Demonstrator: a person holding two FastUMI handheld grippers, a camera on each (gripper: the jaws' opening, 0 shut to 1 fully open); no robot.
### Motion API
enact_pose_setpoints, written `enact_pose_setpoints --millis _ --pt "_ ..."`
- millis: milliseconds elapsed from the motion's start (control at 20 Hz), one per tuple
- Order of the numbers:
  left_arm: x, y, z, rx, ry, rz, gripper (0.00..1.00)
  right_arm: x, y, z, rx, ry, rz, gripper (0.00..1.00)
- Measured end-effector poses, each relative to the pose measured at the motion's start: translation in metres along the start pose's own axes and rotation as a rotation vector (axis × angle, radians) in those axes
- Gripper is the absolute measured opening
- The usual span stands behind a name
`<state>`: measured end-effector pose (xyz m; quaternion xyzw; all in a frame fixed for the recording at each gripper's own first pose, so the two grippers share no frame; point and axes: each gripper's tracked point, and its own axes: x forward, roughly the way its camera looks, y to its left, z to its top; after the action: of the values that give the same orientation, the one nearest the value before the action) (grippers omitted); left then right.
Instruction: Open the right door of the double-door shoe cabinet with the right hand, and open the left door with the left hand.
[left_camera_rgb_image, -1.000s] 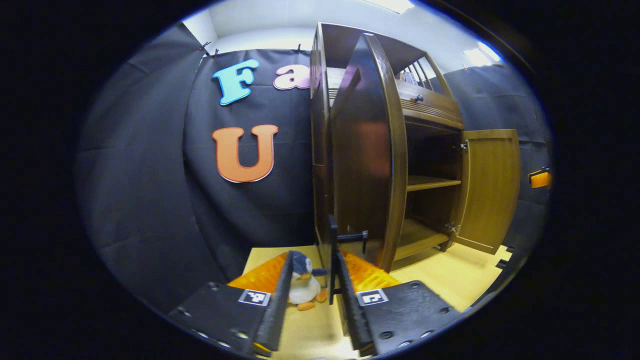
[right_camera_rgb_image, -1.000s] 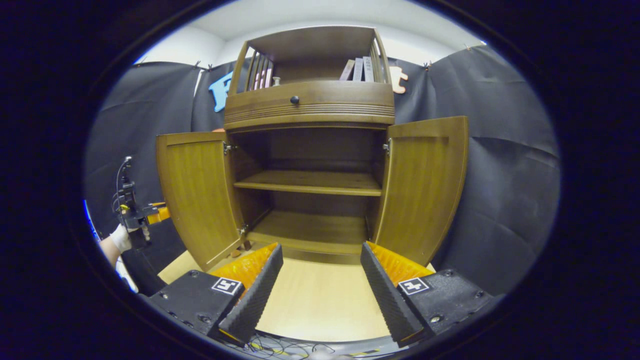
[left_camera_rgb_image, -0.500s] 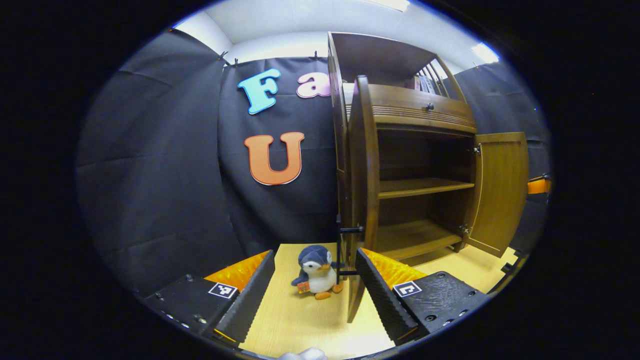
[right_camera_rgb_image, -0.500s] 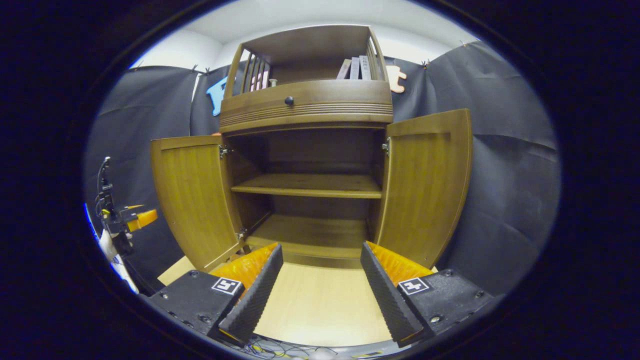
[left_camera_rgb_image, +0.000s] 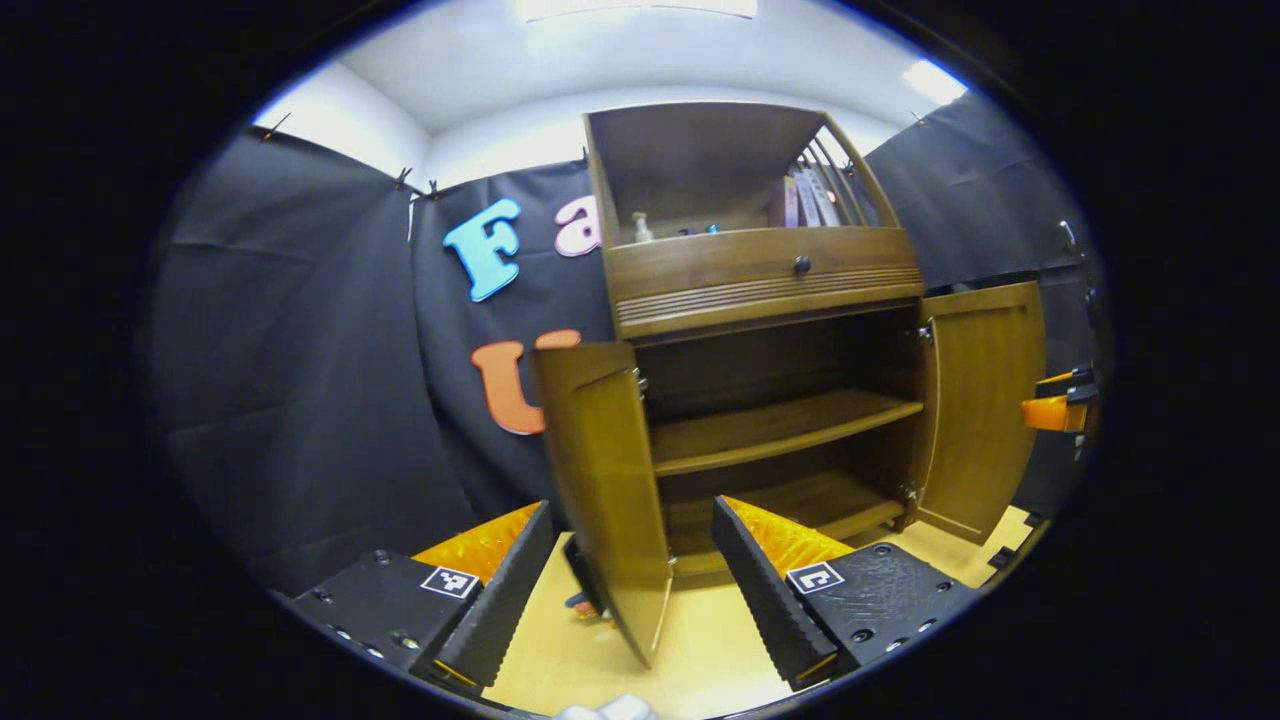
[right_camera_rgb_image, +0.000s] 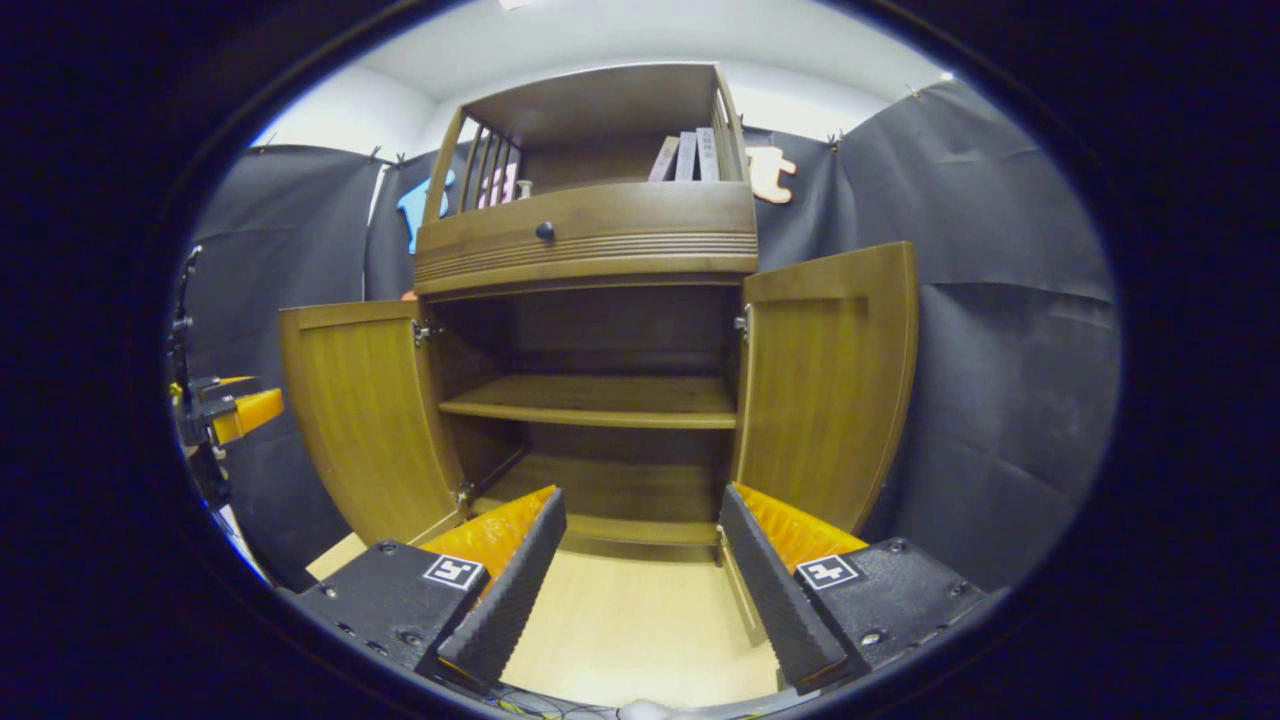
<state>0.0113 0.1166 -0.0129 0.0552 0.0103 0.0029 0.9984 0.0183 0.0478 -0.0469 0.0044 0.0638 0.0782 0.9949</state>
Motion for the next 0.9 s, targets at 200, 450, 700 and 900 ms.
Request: enact_pose_setpoints --millis 200,450,700,900 --pt "0.012 -0.069 0.016 -0.065 -0.002 -0.069 0.96 0.0 -0.014 0.013 0.004 -0.023 -0.011 0.99" --pt "0.012 -0.115 -0.003 -0.105 0.041 -0.038 0.96 -0.001 -0.028 0.013 0.008 -0.016 -0.023 0.99" --pt "0.002 -0.127 -0.021 -0.105 0.069 0.006 0.96 0.001 -0.035 0.0 0.001 0.004 -0.03 0.99" --pt "0.001 -0.127 -0.014 -0.094 0.06 0.011 0.96 0.003 -0.038 0.003 0.009 0.0 -0.032 0.99"
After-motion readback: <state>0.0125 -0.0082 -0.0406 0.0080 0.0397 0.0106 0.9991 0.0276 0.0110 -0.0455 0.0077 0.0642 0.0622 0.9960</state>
